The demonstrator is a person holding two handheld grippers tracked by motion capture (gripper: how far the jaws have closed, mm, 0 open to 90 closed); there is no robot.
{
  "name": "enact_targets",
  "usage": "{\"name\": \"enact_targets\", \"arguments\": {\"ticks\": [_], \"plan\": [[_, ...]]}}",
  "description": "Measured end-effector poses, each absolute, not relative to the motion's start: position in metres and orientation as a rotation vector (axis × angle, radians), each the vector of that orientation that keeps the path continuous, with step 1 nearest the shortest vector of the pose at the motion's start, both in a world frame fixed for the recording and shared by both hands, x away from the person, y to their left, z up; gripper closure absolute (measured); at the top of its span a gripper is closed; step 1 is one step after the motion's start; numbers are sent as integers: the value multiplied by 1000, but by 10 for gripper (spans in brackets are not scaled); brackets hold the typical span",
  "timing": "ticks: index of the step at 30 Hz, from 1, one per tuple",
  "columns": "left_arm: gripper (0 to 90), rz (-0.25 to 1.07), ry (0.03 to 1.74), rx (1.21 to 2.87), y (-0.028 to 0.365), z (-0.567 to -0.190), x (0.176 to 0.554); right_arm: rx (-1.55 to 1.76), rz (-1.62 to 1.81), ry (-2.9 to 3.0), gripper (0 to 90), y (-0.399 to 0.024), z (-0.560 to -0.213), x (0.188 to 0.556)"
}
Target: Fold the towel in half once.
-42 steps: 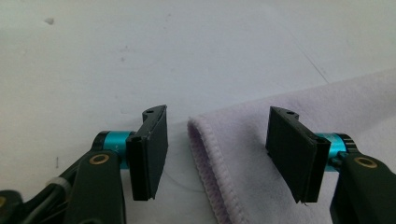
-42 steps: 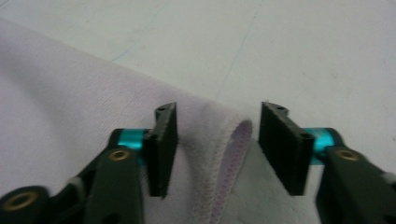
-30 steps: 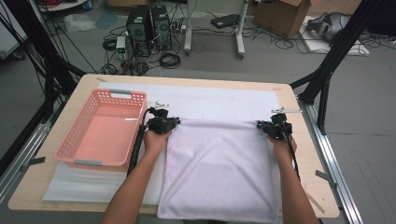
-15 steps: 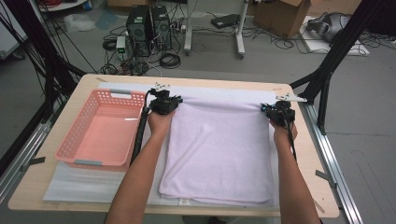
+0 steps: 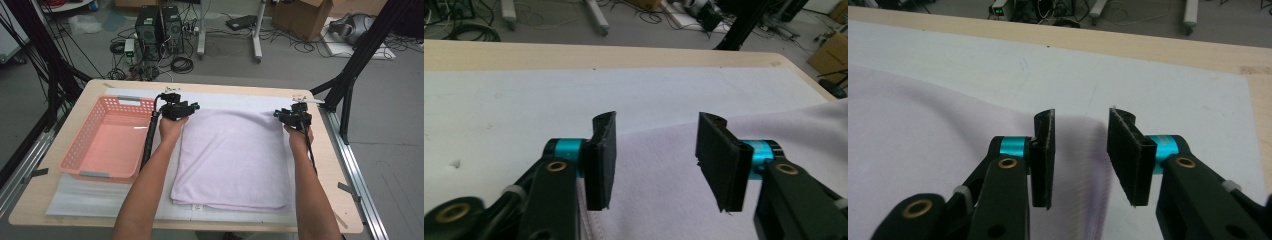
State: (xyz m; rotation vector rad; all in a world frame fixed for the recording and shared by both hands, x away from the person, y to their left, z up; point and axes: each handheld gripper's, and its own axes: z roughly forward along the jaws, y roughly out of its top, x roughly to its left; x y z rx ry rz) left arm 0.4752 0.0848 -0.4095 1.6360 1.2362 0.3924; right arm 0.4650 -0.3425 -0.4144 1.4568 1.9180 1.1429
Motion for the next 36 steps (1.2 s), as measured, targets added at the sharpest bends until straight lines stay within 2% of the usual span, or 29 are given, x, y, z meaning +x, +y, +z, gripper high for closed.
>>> {"name": "enact_targets", "arguments": {"ticks": [2, 5, 13, 21, 28, 36], "plan": [[429, 347, 1224, 1663, 82, -409, 472, 1454, 1151, 1916, 612, -344, -412, 459], [479, 377, 1178, 1643, 80, -407, 460, 1445, 1163, 1916, 607, -345, -408, 447], [466, 368, 1113, 1697, 77, -408, 431, 1402, 1149, 1945, 627, -352, -392, 415], [483, 390, 1053, 1664, 79, -410, 392, 1382, 1185, 1960, 648, -354, -390, 374], [492, 391, 1022, 1679, 86, -414, 363, 1364, 1187, 1995, 719, -355, -401, 339], [582, 370, 993, 1694, 100, -421, 329, 1346, 1145, 2072, 770, -348, -421, 297]]}}
